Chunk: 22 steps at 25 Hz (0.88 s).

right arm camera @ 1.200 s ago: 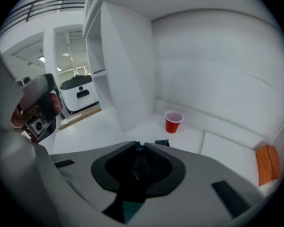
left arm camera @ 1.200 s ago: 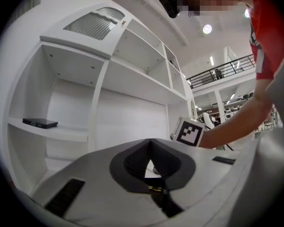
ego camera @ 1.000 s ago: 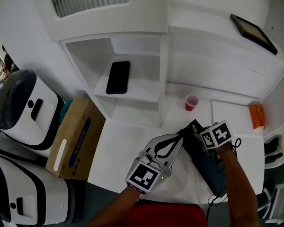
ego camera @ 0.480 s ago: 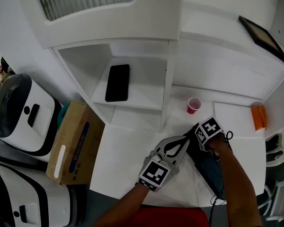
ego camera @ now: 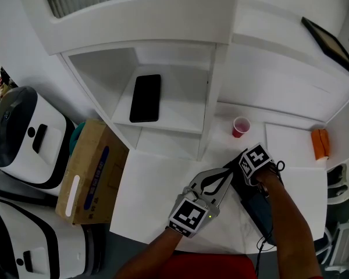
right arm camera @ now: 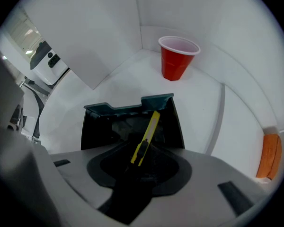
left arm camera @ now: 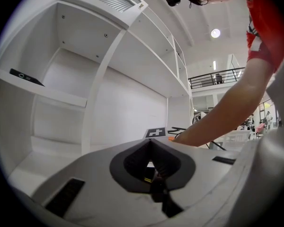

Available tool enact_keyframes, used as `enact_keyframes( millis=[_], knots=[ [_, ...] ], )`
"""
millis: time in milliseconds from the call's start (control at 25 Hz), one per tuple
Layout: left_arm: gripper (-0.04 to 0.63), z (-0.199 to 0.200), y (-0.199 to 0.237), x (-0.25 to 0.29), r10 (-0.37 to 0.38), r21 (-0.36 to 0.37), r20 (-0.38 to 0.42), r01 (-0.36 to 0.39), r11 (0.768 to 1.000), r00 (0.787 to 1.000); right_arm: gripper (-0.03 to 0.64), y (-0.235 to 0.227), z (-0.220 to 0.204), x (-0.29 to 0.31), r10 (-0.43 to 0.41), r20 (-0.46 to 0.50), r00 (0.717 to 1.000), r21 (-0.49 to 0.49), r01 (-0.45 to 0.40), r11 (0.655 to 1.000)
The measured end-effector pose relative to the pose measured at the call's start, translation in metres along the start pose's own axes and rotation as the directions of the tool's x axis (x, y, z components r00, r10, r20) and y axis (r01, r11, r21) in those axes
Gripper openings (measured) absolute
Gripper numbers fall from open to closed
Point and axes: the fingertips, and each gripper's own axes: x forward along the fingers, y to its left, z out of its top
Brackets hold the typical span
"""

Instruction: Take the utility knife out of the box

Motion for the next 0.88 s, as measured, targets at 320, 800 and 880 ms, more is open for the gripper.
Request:
enact_keyframes(
  millis=[320,800,880],
  knots=[
    [0.015,-0.005,-0.005,-0.004,-0.001,0.002,-0.020,0.001,1.000,1.000,0.081,-0.002,-0.004,-0.001,-0.007,0.009,1.000,0.017,0.007,1.000],
    [0.017,0.005,-0.022,-0.009,0.001,-0.020,-0.021,-0.002,1.000,1.000,0.080,0.021,0.000,-0.103,0.062,0.419,0.906,-0.017,-0.061,0.998],
    [0.015,0.008,-0.026,-0.010,0.008,-0.030,-0.006,-0.008,1.000,1.000,0.080,0.038,-0.001,-0.131,0.102,0.541,0.835,-0.052,-0.087,0.995]
  ],
)
